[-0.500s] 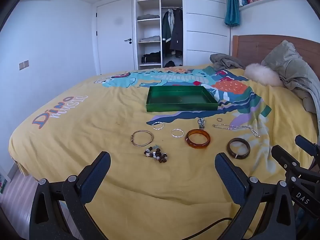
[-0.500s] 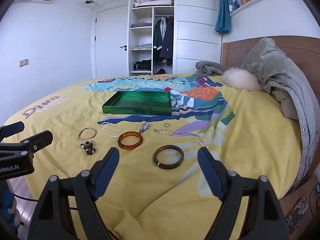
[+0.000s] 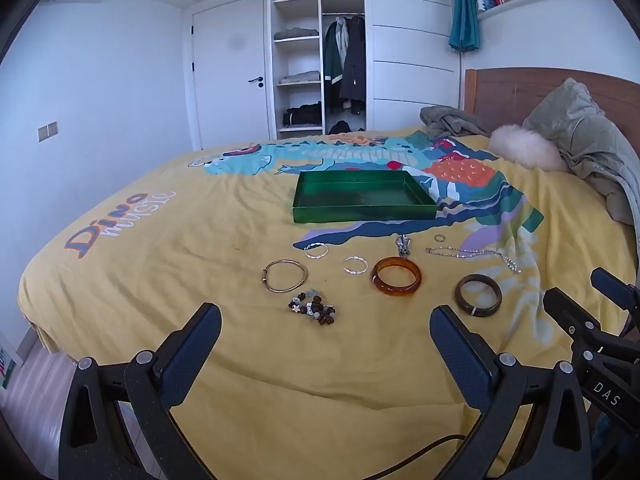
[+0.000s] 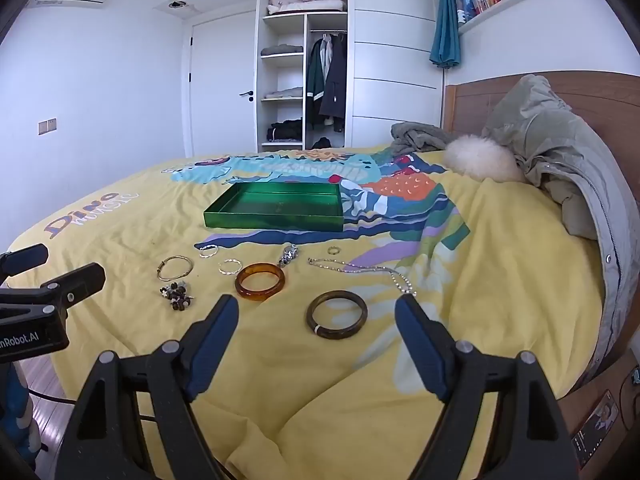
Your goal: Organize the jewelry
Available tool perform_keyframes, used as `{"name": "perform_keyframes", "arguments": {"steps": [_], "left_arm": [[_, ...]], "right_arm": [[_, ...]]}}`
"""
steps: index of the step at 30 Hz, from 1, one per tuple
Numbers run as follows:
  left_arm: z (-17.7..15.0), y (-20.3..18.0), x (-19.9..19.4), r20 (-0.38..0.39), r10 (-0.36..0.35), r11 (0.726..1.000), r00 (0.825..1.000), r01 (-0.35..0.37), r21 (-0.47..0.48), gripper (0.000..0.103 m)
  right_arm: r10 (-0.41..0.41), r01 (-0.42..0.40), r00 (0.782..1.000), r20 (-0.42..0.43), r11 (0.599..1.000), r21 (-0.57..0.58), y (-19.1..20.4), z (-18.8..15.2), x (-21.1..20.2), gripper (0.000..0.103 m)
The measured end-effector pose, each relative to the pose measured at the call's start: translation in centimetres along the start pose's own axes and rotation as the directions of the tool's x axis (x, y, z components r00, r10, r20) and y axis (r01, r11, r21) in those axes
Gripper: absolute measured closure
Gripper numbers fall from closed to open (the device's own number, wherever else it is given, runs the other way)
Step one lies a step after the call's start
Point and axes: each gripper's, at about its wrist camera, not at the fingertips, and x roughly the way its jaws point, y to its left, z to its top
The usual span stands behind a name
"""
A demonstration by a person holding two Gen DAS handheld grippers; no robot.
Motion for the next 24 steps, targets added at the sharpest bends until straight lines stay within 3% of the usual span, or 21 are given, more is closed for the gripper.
{"name": "perform_keyframes", "arguments": {"steps": [24], "left_arm": [[-0.05, 0.24, -0.17, -0.001, 0.003, 1.0, 1.0, -0.003, 0.003, 0.001]], "right_arm": [[-0.001, 0.001, 1.0, -0.002, 1.0, -0.002, -0.07, 0.04, 0.17, 0.023]]}}
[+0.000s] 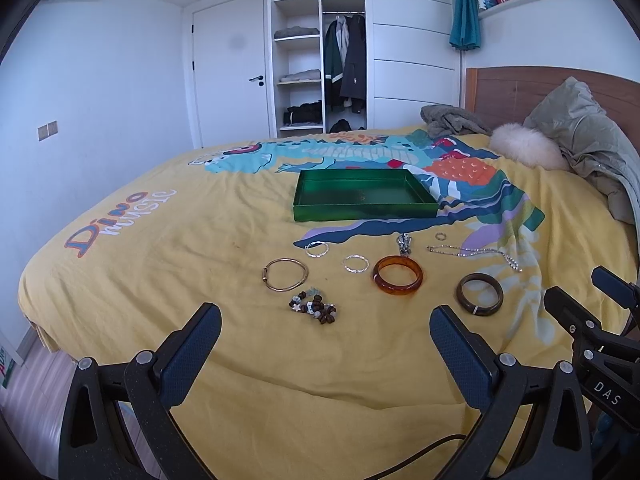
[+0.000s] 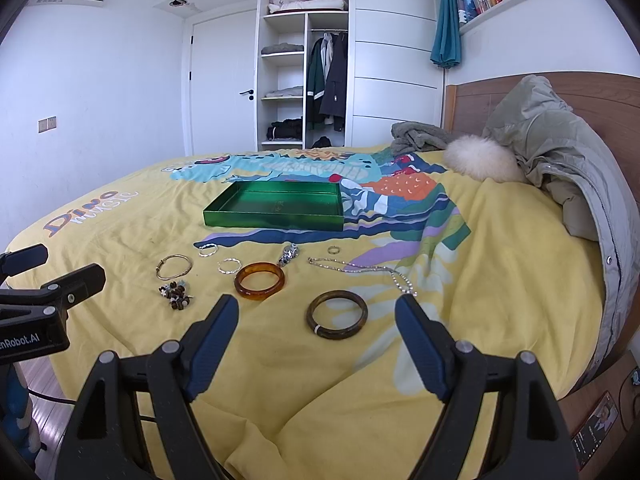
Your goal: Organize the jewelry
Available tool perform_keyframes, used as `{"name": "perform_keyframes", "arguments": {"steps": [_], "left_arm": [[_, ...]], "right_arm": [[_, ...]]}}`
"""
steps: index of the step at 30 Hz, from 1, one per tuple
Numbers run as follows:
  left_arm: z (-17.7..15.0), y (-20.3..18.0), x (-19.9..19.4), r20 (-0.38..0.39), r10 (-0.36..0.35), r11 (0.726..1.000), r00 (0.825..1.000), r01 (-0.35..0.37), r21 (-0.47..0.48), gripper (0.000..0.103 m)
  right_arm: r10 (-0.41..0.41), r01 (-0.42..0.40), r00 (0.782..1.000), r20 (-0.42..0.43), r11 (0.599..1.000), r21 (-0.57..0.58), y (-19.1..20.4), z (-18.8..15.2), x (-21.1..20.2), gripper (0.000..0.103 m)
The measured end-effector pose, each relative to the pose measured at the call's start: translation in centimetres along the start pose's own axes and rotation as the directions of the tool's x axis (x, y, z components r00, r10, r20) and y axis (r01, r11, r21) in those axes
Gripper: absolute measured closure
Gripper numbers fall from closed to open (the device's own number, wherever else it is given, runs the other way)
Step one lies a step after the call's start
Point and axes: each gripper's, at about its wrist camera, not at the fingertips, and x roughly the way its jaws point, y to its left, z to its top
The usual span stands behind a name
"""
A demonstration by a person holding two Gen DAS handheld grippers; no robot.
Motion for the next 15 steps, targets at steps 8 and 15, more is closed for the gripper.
{"name": "perform_keyframes", "arguments": {"steps": [8, 15], "left_arm": [[-0.05, 0.09, -0.05, -0.001, 0.0, 1.0, 1.0, 0.0, -0.002, 0.001], [-0.21, 0.34, -0.13, -0.002, 0.0, 1.0, 1.0, 0.0, -0.004, 0.001]], "right_arm": [[-0.001, 0.001, 1.0, 0.0, 1.0, 0.0, 0.0, 0.0, 0.04, 0.023], [-0.001, 0.001, 1.0, 0.0, 1.0, -0.001, 0.04, 0.04, 0.05, 0.023]]}}
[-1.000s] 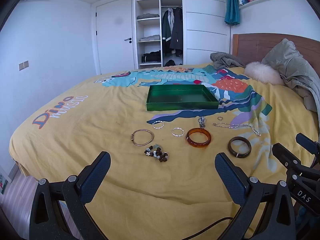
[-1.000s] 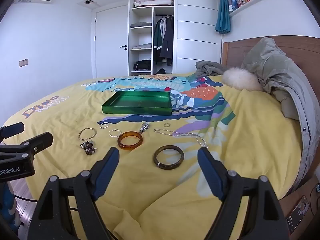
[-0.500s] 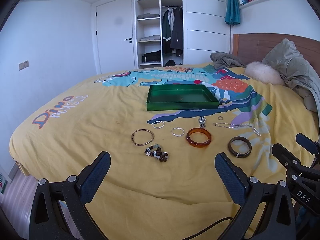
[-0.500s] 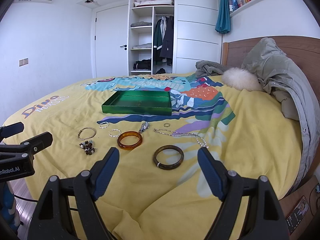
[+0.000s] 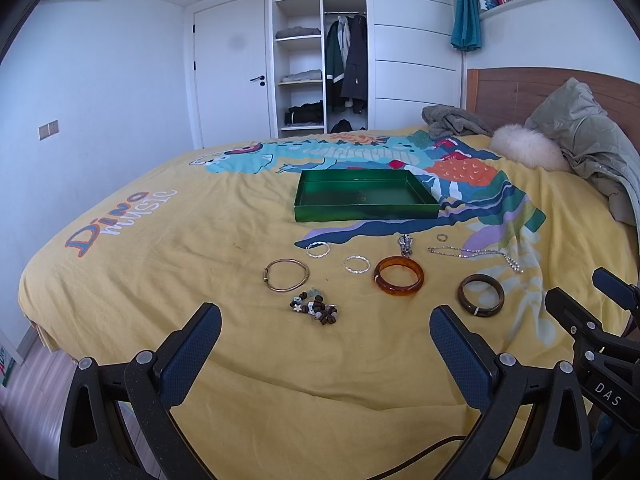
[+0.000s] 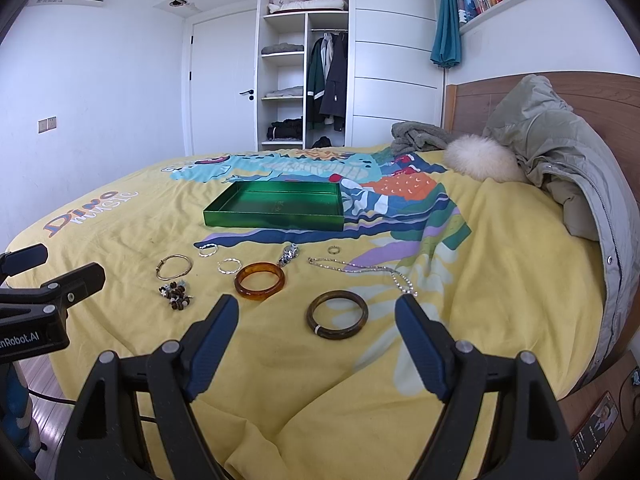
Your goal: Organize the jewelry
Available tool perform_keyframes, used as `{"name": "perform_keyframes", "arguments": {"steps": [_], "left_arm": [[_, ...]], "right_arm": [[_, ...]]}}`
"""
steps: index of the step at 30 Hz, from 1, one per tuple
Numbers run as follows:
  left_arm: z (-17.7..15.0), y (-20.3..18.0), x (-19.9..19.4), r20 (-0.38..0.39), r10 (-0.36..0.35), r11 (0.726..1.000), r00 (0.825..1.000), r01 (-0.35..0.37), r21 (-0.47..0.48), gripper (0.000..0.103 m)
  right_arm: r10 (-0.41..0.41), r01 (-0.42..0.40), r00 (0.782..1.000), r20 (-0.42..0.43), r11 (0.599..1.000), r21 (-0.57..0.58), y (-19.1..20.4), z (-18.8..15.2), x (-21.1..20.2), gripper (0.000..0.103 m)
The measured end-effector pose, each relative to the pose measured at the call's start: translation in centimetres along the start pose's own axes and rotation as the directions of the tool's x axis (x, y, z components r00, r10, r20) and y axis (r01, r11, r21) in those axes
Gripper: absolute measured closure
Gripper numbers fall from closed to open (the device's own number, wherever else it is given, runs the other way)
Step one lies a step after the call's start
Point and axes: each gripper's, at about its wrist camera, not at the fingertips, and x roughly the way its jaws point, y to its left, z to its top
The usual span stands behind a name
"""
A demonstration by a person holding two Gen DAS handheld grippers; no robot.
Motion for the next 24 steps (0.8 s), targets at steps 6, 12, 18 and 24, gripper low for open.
{"name": "perform_keyframes", "arguments": {"steps": [6, 12, 18, 24], "left_arm": [[0.24, -0.34, 0.12, 0.001, 0.0, 1.0, 1.0, 0.0, 0.003, 0.001], [0.18, -0.21, 0.09, 0.0, 0.0, 1.0, 1.0, 0.0, 0.002, 0.001], [0.08, -0.16, 0.32, 0.004, -0.002, 1.0, 1.0, 0.002, 0.003, 0.001], [0.04, 0.23, 0.74, 0.009, 0.001, 1.0, 1.0, -0.001, 0.002, 0.001]], "right_arm": [[-0.001, 0.001, 1.0, 0.0, 1.0, 0.0, 0.05, 0.04, 0.01, 0.023], [-0.002, 0.002, 1.0, 0.001, 1.0, -0.001, -0.1, 0.07, 0.0, 0.023], [-0.009, 0.009, 1.0, 0.003, 1.0, -0.003, -0.23, 0.02, -0.16, 0.023], [-0.01, 0.01, 1.0, 0.005, 1.0, 0.002, -0.33, 0.01, 0.37, 0.023]]}}
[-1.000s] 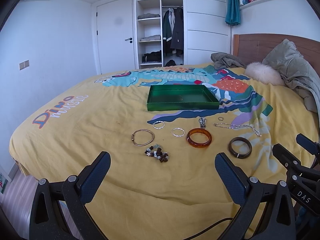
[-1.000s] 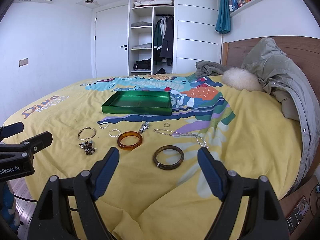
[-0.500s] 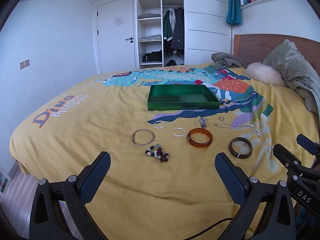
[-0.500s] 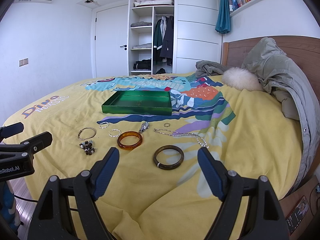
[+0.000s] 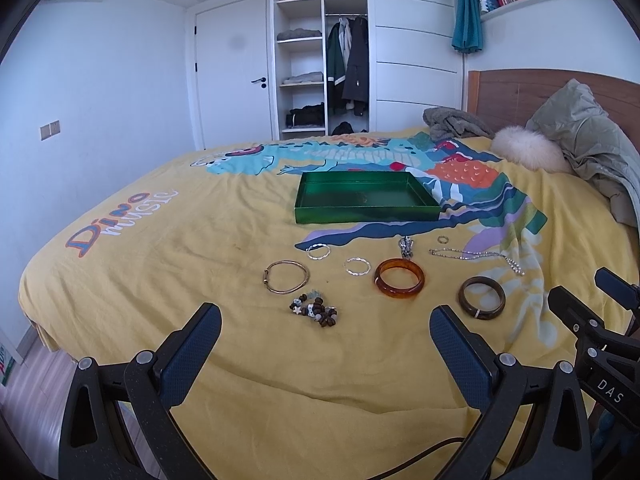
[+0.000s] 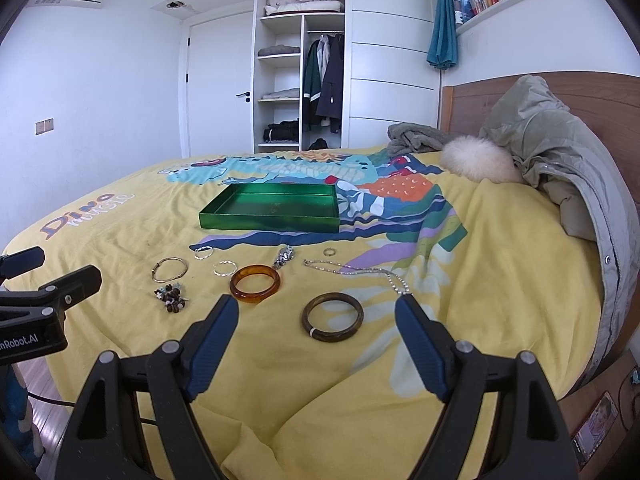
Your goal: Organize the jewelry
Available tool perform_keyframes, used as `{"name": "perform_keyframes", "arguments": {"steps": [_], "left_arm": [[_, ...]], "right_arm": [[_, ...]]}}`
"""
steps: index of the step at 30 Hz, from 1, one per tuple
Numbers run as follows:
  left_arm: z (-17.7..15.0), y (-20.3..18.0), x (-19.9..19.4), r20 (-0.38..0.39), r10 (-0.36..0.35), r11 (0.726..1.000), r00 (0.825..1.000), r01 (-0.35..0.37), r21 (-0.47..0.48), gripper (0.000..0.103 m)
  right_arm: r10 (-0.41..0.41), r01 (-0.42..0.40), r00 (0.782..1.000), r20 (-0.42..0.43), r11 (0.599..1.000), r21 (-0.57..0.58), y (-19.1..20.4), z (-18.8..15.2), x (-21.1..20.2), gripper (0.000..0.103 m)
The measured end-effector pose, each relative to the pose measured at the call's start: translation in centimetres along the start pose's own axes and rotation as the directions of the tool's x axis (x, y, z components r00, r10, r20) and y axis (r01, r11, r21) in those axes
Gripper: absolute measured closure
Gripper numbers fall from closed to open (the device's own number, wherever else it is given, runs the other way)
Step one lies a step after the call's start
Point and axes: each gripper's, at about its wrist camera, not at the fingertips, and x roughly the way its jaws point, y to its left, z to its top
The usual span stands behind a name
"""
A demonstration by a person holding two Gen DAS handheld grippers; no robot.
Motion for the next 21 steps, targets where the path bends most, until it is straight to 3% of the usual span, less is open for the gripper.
{"name": "perform_keyframes", "arguments": {"steps": [21], "left_arm": [[0.25, -0.57, 0.37, -0.006, 0.025, 1.0, 1.0, -0.025, -0.002, 0.001]], "right_arm": [[-0.003, 0.003, 1.0, 0.0, 1.0, 0.02, -0.95, -0.12, 0.29, 0.022]]}}
